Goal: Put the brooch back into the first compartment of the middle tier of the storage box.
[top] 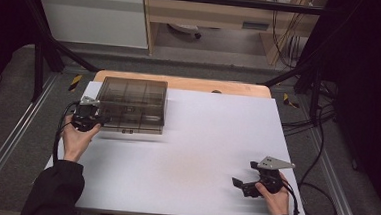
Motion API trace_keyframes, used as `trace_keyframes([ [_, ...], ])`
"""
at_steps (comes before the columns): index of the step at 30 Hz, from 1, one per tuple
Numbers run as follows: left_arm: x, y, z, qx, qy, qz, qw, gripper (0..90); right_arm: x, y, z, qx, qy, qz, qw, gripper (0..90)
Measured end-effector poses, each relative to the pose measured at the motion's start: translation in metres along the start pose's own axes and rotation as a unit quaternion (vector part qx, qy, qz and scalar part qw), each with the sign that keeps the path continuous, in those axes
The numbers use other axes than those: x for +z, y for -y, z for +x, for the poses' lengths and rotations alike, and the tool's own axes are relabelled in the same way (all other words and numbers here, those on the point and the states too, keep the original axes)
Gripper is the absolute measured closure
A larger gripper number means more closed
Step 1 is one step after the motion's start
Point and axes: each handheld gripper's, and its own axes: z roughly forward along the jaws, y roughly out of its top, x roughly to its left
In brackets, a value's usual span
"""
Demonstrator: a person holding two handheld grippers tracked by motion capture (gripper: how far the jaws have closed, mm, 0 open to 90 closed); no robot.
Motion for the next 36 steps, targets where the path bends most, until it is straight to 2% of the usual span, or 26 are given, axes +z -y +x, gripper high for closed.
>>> trace_keyframes([
  [22, 0.009, 0.004, 0.001, 0.003, -0.005, 0.015, 0.9999, 87.3, 0.0, 0.0, 0.0, 0.001, 0.0, 0.0, 1.0, 0.6],
  [31, 0.004, 0.003, 0.001, 0.001, -0.003, 0.007, 1.0, 81.2, 0.0, 0.0, 0.0, 0.0, 0.0, 0.0, 1.0, 0.6],
  [36, -0.001, 0.002, 0.0, 0.002, -0.003, -0.003, 1.0, 74.4, 0.0, 0.0, 0.0, 0.0, -0.001, -0.001, 1.0, 0.6],
])
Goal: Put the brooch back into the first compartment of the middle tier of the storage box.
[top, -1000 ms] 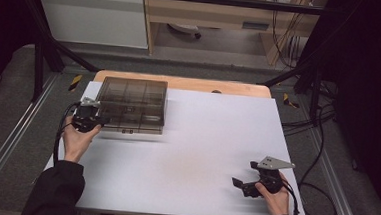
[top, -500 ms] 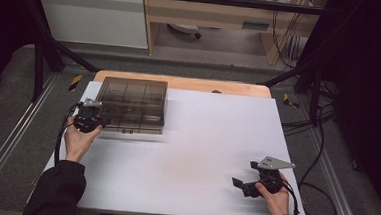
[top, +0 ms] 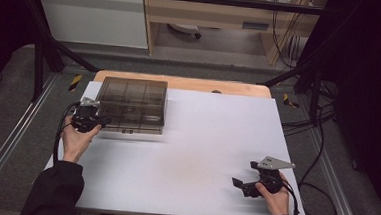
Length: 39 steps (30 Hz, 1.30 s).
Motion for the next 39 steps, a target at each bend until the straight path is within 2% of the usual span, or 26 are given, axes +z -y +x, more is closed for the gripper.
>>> trace_keyframes([
  [9, -0.011, 0.0, -0.003, 0.006, 0.011, -0.01, 0.9999, 60.5, 0.0, 0.0, 0.0, -0.001, 0.0, 0.0, 1.0, 0.6],
  [17, -0.02, 0.0, -0.008, 0.02, 0.017, -0.019, 0.9995, 46.6, 0.0, 0.0, 0.0, 0.0, 0.0, 0.0, 1.0, 0.6],
  [20, -0.022, 0.003, -0.01, 0.017, 0.019, -0.027, 0.9993, 39.2, 0.0, 0.0, 0.0, -0.001, 0.0, 0.0, 1.0, 0.6],
  [28, -0.025, 0.015, -0.015, 0.032, 0.017, -0.033, 0.9988, 22.0, 0.0, 0.0, 0.0, -0.001, 0.0, 0.0, 1.0, 0.6],
  [31, -0.027, 0.02, -0.017, 0.032, 0.023, -0.039, 0.9985, 19.0, 0.0, 0.0, 0.0, -0.001, 0.001, 0.0, 1.0, 0.6],
  [39, -0.031, 0.03, -0.022, 0.037, 0.019, -0.041, 0.9983, 6.4, 0.0, 0.0, 0.0, -0.001, 0.0, 0.0, 1.0, 0.6],
])
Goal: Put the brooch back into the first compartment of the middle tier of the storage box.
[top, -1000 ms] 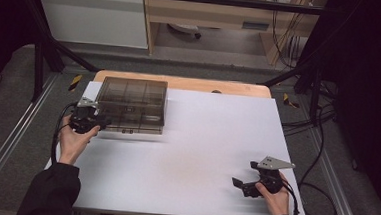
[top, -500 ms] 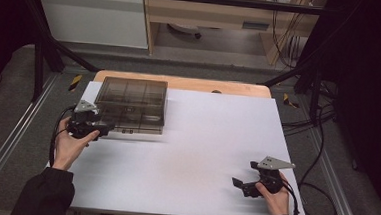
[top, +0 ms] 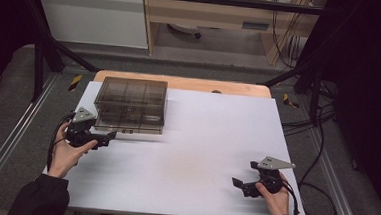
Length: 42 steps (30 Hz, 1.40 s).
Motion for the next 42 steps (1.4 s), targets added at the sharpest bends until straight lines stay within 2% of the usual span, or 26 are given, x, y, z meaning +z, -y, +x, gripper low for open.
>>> trace_keyframes([
  [9, -0.008, 0.014, -0.007, 0.007, 0.007, -0.011, 0.9999, 5.2, 0.0, 0.0, 0.0, 0.0, -0.001, -0.001, 1.0, 0.6],
  [20, -0.014, 0.03, -0.018, 0.029, 0.019, -0.029, 0.999, 5.2, 0.0, 0.0, 0.0, 0.001, 0.0, 0.0, 1.0, 0.6],
  [34, -0.013, 0.051, -0.027, 0.045, 0.027, -0.028, 0.9982, 4.7, -0.001, 0.0, 0.0, 0.002, -0.001, -0.001, 1.0, 0.6],
  [42, -0.015, 0.061, -0.027, 0.044, 0.031, -0.018, 0.9984, 4.0, 0.0, 0.0, 0.0, 0.001, -0.003, -0.001, 1.0, 0.6],
])
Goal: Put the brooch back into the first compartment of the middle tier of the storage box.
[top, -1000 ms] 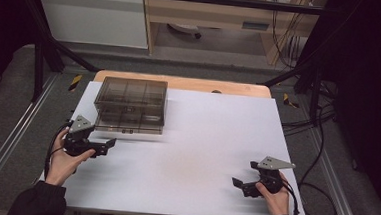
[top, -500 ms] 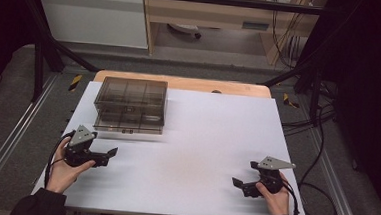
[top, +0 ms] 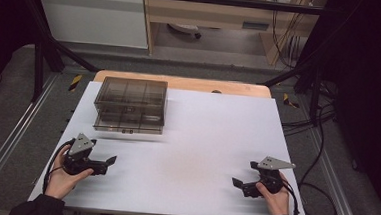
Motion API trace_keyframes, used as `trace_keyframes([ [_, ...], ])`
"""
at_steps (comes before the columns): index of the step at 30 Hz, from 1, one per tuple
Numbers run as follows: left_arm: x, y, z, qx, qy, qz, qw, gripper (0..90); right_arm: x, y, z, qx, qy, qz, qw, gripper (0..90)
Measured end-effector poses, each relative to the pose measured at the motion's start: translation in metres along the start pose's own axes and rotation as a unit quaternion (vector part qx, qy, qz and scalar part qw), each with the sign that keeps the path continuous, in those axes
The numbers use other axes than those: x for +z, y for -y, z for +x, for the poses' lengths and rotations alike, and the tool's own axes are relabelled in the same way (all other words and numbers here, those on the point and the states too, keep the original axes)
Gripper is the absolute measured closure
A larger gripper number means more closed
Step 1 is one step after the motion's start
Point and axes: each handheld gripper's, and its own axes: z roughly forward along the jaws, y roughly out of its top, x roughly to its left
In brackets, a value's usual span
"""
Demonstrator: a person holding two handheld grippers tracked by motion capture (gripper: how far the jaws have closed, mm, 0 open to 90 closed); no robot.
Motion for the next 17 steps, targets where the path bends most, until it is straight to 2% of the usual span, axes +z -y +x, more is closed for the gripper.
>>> trace_keyframes([
  [17, 0.0013, 0.0065, -0.0013, -0.002, 0.004, 0.005, 1.0, 3.9, 0.0005, 0.0001, 0.0001, 0.001, -0.001, 0.002, 1.0, 0.6],
])
